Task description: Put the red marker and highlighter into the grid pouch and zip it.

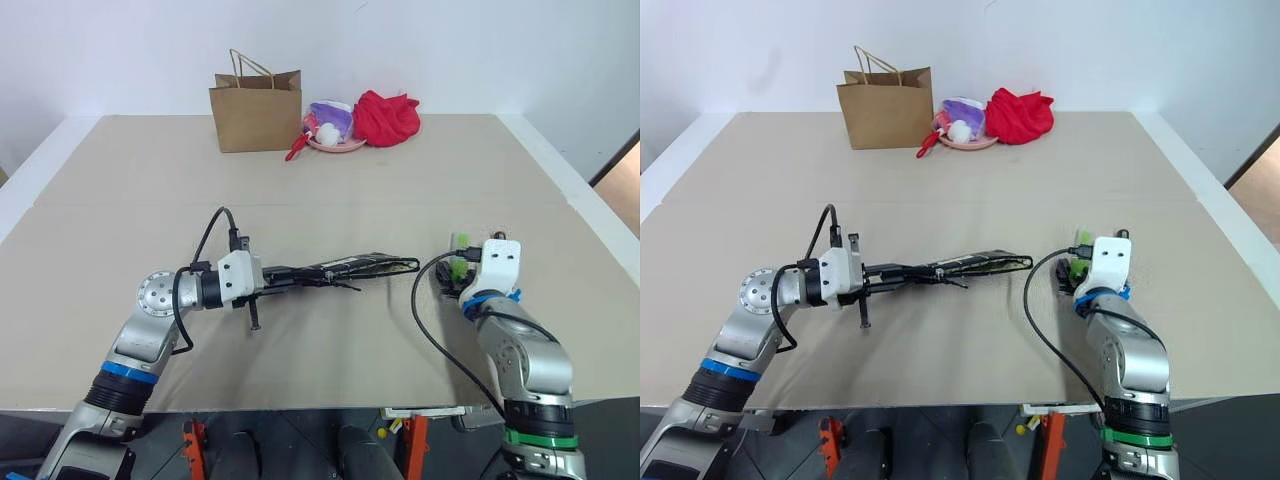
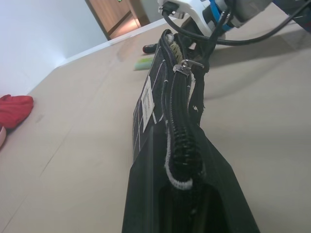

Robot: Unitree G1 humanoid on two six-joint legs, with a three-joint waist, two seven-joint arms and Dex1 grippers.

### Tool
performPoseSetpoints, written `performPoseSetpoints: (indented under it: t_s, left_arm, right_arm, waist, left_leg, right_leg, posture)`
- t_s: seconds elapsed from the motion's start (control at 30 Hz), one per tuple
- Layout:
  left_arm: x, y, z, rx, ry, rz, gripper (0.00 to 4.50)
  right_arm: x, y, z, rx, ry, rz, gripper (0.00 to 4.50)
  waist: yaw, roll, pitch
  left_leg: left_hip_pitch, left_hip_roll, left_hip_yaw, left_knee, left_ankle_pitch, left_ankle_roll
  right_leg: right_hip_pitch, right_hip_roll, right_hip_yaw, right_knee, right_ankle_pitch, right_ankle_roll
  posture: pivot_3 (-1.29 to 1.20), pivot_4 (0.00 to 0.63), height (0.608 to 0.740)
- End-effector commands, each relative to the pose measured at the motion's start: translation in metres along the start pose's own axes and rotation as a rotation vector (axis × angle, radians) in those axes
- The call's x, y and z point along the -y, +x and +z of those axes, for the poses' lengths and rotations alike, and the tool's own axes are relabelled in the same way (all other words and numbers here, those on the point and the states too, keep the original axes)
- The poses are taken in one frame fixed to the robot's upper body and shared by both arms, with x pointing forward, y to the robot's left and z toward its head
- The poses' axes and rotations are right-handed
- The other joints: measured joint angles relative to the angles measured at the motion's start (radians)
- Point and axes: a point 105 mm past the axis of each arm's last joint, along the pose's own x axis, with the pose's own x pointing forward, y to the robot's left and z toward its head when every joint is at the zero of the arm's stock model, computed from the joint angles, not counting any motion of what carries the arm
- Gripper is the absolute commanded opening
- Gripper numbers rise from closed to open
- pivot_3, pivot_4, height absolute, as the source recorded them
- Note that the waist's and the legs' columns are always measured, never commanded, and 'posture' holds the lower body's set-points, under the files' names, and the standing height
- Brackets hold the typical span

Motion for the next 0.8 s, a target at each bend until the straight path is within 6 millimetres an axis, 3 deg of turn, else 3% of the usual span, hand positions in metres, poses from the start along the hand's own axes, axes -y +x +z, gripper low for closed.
performPoseSetpoints:
  t_s: [0.03,0.07,0.1,0.3,0.67,0.8]
  left_arm:
    - [-0.01,-0.004,0.011,0.02,0.042,0.033,0.0]
    - [-0.01,-0.004,0.011,0.02,0.042,0.033,0.0]
    - [-0.011,-0.004,0.012,0.02,0.042,0.034,0.0]
    - [-0.017,-0.002,0.013,0.04,-0.004,0.059,0.0]
    - [-0.012,-0.005,0.01,0.029,-0.013,-0.052,0.0]
    - [-0.012,-0.006,0.006,0.025,-0.017,-0.06,0.0]
  right_arm:
    - [0.003,-0.006,-0.007,-0.019,-0.018,-0.036,1.56]
    - [0.003,-0.006,-0.008,-0.02,-0.017,-0.039,1.12]
    - [0.003,-0.007,-0.008,-0.022,-0.017,-0.039,1.05]
    - [0.004,-0.014,0.0,0.002,-0.091,0.021,1.05]
    - [-0.04,-0.071,0.09,0.372,-0.409,0.592,1.05]
    - [-0.045,-0.094,0.107,0.426,-0.499,0.779,1.05]
  waist:
    - [0.0,0.0,0.0]
    - [0.003,0.0,0.0]
    - [0.005,0.0,0.0]
    - [0.007,0.0,0.0]
    - [0.0,0.003,0.002]
    - [0.003,0.003,0.003]
  left_leg:
    - [0.0,0.0,0.0,0.0,0.0,0.0]
    - [0.0,0.0,0.0,0.0,0.0,0.0]
    - [0.0,0.0,0.0,0.0,0.0,0.0]
    - [-0.001,0.0,0.0,0.0,0.0,0.0]
    - [0.0,0.0,0.0,0.0,0.0,0.0]
    - [0.0,0.0,-0.001,0.001,0.0,0.0]
  right_leg:
    - [0.0,0.0,0.0,0.0,0.0,0.0]
    - [0.0,0.0,0.0,0.0,0.0,0.001]
    - [0.0,0.0,0.0,0.0,0.0,0.001]
    - [0.0,0.0,0.0,0.0,0.0,0.001]
    - [0.0,0.0,0.0,0.0,-0.002,-0.001]
    - [0.001,0.0,0.0,0.0,-0.002,-0.001]
  posture:
    - [0.0,0.15,0.74]
    - [0.0,0.15,0.74]
    - [0.0,0.15,0.74]
    - [0.0,0.15,0.74]
    - [0.0,0.15,0.74]
    - [0.0,0.15,0.74]
